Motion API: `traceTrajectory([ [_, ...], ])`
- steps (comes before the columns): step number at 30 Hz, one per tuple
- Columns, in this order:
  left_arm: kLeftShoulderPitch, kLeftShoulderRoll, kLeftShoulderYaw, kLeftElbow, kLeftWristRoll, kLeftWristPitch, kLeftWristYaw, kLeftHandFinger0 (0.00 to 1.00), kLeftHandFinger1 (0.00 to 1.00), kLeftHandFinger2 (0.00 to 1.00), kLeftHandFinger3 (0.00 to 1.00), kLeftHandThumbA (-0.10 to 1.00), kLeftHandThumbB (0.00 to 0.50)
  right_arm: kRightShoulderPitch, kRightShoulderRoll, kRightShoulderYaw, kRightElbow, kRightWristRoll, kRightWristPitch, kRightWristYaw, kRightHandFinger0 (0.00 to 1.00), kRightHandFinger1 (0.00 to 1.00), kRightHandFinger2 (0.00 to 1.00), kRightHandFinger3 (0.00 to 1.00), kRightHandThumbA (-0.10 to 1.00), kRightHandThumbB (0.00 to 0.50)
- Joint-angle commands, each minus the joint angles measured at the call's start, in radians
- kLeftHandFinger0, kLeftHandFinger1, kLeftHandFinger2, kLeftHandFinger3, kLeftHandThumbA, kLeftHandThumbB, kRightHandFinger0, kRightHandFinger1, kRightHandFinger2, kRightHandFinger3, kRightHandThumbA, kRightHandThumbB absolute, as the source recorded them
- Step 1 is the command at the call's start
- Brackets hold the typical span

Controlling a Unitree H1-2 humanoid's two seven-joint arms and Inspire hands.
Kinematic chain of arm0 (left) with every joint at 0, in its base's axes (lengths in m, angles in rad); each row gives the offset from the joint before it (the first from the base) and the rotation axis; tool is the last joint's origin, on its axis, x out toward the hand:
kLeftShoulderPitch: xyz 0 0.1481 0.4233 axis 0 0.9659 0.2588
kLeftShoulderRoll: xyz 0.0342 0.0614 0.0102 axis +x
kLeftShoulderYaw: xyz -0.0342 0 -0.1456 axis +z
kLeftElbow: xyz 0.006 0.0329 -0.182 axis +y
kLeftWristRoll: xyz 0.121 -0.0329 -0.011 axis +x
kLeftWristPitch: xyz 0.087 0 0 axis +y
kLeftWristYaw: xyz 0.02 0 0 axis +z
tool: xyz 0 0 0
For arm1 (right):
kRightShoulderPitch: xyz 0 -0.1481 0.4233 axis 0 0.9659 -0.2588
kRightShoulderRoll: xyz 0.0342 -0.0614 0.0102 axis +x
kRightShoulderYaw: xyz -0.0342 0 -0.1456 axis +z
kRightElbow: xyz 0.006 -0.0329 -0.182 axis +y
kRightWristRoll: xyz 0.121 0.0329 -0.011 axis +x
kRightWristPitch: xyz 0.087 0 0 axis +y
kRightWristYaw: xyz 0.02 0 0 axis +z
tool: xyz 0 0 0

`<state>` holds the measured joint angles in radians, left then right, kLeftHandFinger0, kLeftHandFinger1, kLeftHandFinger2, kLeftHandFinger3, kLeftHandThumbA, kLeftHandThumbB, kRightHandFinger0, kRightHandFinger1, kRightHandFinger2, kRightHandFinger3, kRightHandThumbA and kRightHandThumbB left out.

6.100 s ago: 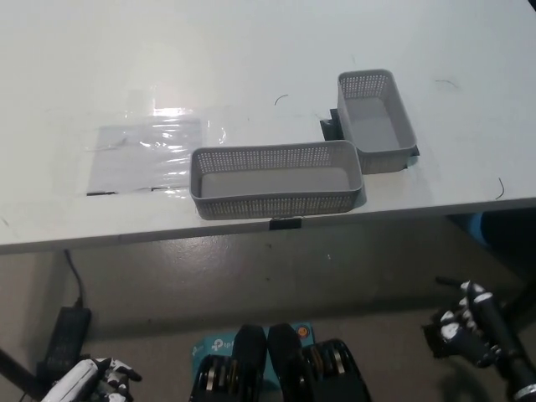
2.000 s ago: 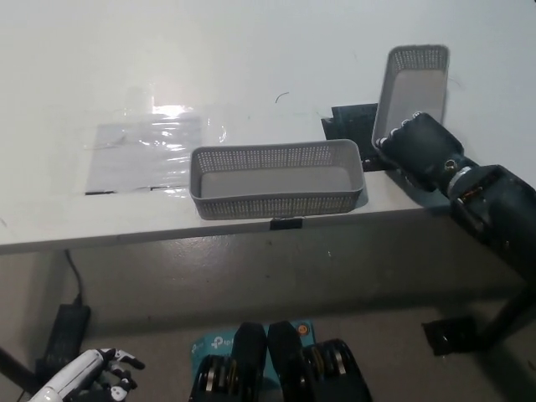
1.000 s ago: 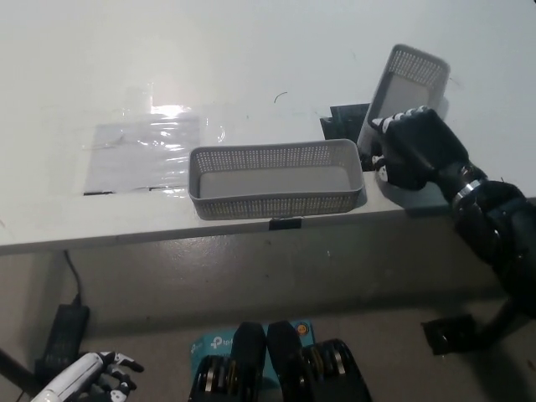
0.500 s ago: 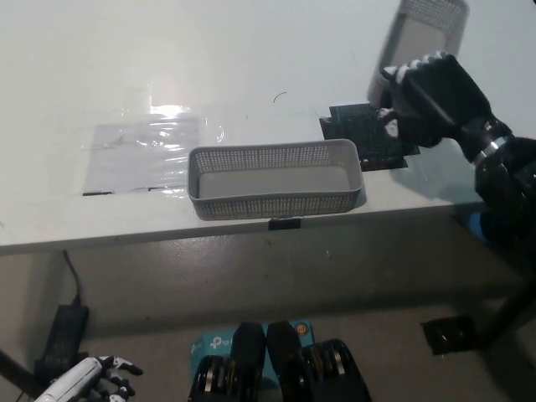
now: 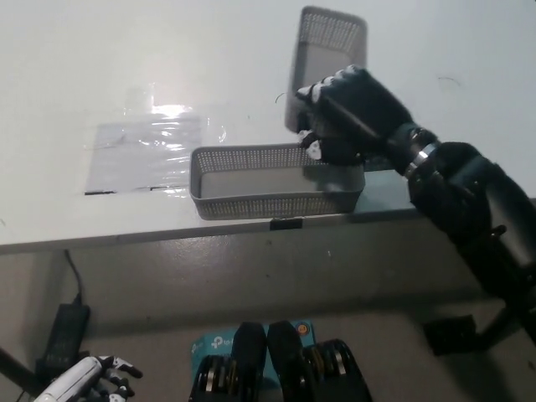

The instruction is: The robot uses its right hand to pick up the grey box kept on the middle on the desk and place it on top of another box next to it in a right angle

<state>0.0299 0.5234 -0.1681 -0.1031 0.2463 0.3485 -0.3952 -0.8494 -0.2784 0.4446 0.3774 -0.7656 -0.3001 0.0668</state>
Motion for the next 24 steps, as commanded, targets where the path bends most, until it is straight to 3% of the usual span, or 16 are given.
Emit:
traceTrajectory([
  [1, -0.012, 0.035, -0.001, -0.005, 0.006, -0.01, -0.014, 0.42, 0.43, 0.55, 0.65, 0.28, 0.333, -0.042, 0.008, 0.006, -0.034, 0.03, -0.043, 0.031, 0.0, 0.0, 0.33, 0.24, -0.1, 0.35],
  [4, -0.013, 0.037, -0.006, -0.013, 0.015, 0.01, -0.018, 0.44, 0.46, 0.6, 0.69, 0.31, 0.336, -0.044, 0.01, 0.019, -0.035, 0.021, -0.049, 0.042, 0.0, 0.0, 0.32, 0.23, -0.1, 0.353],
  [6, -0.013, 0.034, -0.003, -0.011, 0.01, 0.01, -0.016, 0.44, 0.46, 0.58, 0.68, 0.28, 0.333, -0.035, 0.01, 0.021, -0.027, 0.035, -0.064, 0.045, 0.0, 0.0, 0.32, 0.21, -0.1, 0.288],
  [9, -0.023, 0.037, -0.006, -0.003, 0.01, 0.012, -0.023, 0.45, 0.46, 0.59, 0.69, 0.29, 0.342, -0.02, 0.011, 0.019, -0.027, 0.043, -0.056, 0.056, 0.0, 0.0, 0.29, 0.16, -0.1, 0.234],
  [12, -0.026, 0.037, -0.005, 0.004, 0.008, 0.001, -0.024, 0.44, 0.45, 0.57, 0.67, 0.29, 0.335, -0.008, 0.009, 0.019, -0.041, 0.042, -0.05, 0.068, 0.0, 0.01, 0.32, 0.19, -0.1, 0.247],
  [14, -0.027, 0.035, -0.003, -0.001, 0.008, 0.014, -0.025, 0.41, 0.43, 0.56, 0.67, 0.28, 0.334, 0.006, 0.01, 0.021, -0.051, 0.042, -0.055, 0.069, 0.0, 0.03, 0.36, 0.28, -0.1, 0.226],
  [18, -0.031, 0.038, -0.008, 0.0, 0.021, 0.002, -0.023, 0.38, 0.42, 0.55, 0.67, 0.3, 0.33, 0.039, 0.021, 0.026, -0.078, 0.043, -0.07, 0.066, 0.0, 0.0, 0.29, 0.2, -0.1, 0.201],
  [20, -0.031, 0.036, -0.002, 0.004, 0.012, 0.003, -0.028, 0.39, 0.42, 0.55, 0.7, 0.28, 0.326, 0.055, 0.028, 0.029, -0.086, 0.038, -0.081, 0.059, 0.0, 0.0, 0.26, 0.17, -0.1, 0.218],
  [23, -0.03, 0.037, 0.001, 0.004, 0.009, 0.0, -0.031, 0.38, 0.41, 0.55, 0.71, 0.28, 0.326, 0.069, 0.03, 0.034, -0.09, 0.024, -0.099, 0.041, 0.0, 0.0, 0.27, 0.18, -0.1, 0.235],
  [24, -0.03, 0.04, 0.0, 0.006, 0.013, -0.003, -0.032, 0.36, 0.39, 0.53, 0.69, 0.28, 0.326, 0.084, 0.034, 0.034, -0.109, 0.026, -0.081, 0.054, 0.0, 0.0, 0.31, 0.23, -0.1, 0.21],
])
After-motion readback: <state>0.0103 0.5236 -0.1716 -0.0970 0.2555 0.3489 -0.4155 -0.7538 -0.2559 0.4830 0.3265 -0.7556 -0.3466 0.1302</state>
